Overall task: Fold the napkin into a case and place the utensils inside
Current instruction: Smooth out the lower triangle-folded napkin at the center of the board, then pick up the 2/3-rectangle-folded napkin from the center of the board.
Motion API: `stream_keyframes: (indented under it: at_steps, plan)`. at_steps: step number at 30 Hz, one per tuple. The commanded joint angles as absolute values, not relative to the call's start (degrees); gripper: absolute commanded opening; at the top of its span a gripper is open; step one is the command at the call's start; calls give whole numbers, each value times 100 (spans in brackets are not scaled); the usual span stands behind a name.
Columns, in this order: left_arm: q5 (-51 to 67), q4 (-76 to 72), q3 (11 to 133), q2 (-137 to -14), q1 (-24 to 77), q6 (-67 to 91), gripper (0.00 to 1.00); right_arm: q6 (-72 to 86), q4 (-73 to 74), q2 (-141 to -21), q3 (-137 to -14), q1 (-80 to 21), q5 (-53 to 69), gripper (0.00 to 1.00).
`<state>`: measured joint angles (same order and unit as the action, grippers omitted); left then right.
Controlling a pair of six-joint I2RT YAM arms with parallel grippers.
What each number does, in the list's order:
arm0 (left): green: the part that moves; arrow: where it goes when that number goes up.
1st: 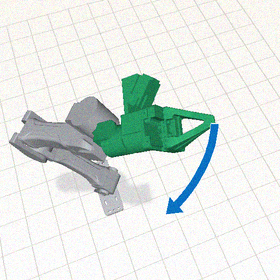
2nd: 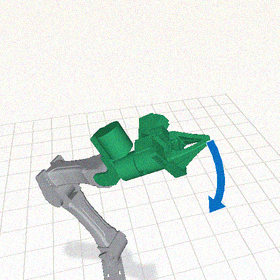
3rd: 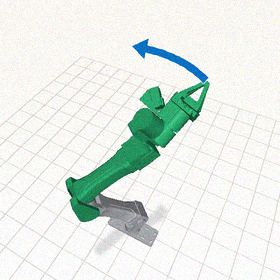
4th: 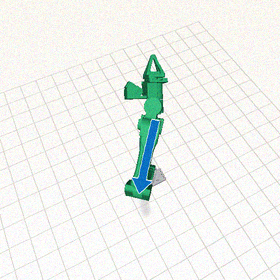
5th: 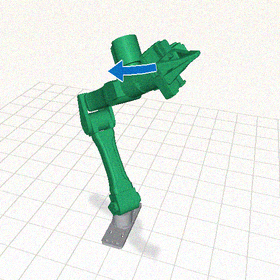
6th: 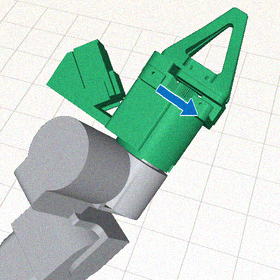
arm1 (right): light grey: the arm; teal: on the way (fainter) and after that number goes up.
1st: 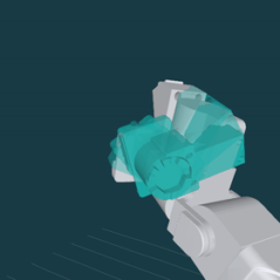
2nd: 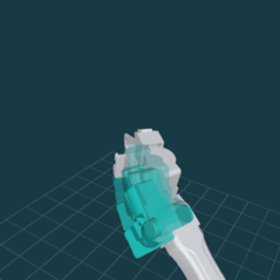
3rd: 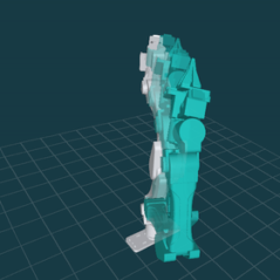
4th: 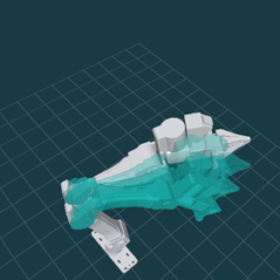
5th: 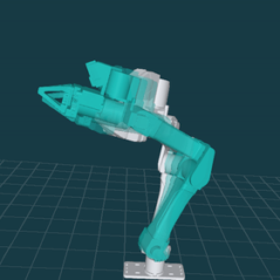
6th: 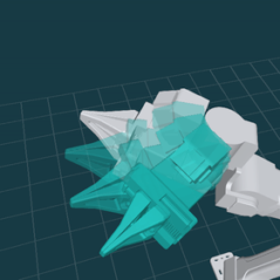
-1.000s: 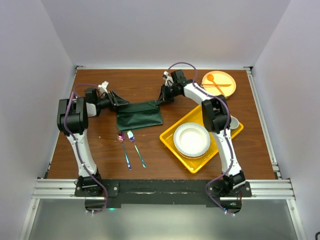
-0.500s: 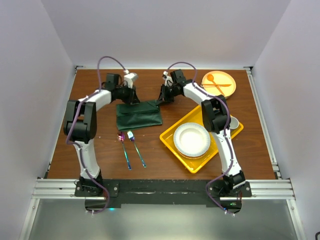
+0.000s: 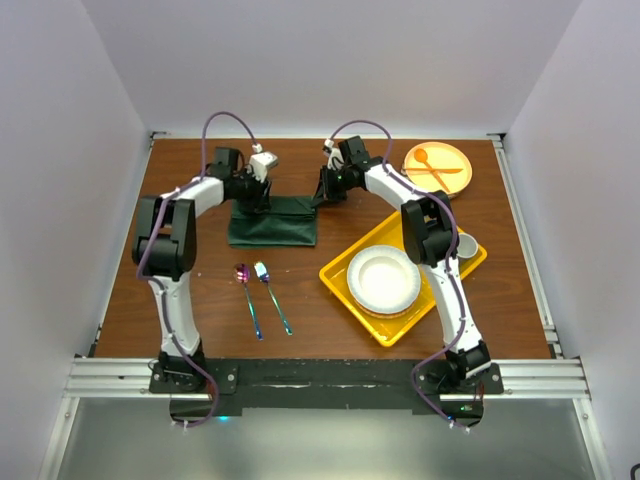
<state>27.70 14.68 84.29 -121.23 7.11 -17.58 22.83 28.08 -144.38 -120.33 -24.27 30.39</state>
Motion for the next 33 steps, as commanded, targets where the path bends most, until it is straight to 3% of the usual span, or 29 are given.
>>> stream_keyframes:
  at_steps: [1,9,20,29,33]
  plan:
    - [3732,1571,7692,-10770,738,-3398,46,1942,2971,-14775,-11936,-2391,2153,6]
    - [2963,1100,5786,-9616,1801,-5053,46,1969,2936,-14748,-11857,-2391,2109,6]
    - [1777,176,5344,-9922,2777,-5343,42,1934,2935,-14713,-11742,-2382,2127,5]
    - [1327,430,5369,-10301,2892,-5871,19,1899,2927,-14730,-11760,-2391,2144,4]
    - [1555,851,5563,-10275,2883,-5819,0,1820,2936,-14713,-11751,-2391,2197,3]
